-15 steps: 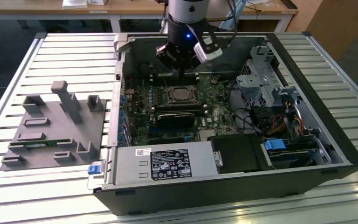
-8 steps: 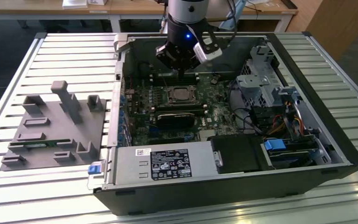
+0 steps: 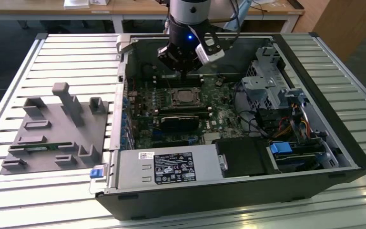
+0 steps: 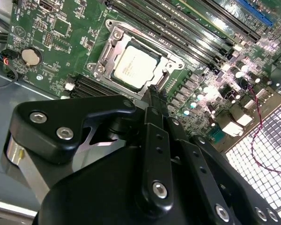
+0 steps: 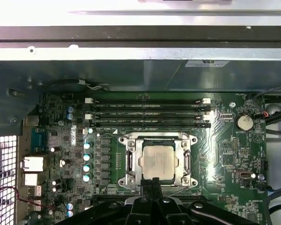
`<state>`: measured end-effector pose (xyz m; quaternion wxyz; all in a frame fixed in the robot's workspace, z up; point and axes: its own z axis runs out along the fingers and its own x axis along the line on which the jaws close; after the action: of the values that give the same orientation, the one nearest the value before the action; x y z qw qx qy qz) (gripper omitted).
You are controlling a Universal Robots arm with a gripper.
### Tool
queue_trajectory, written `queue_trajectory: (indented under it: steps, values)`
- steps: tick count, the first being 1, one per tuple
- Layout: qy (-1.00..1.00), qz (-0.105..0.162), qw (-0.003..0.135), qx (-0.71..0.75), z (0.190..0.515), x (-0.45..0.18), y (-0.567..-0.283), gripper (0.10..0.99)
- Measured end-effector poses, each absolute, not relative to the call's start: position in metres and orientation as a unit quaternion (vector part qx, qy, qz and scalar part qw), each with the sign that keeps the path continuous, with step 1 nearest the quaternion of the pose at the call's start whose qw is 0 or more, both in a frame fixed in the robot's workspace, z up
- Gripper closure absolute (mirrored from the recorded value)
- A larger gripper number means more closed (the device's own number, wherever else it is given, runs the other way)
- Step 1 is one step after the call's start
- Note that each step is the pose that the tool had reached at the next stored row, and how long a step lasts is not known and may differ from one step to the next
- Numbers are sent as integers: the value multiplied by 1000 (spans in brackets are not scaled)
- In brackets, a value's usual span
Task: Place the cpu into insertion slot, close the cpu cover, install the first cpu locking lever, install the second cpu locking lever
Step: 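Install the first cpu locking lever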
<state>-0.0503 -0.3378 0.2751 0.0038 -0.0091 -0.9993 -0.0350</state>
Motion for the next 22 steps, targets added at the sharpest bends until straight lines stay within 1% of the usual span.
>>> queue_trajectory:
  steps: [22]
  values:
    - [-999,-35,4,-9,271,-63,-333,980]
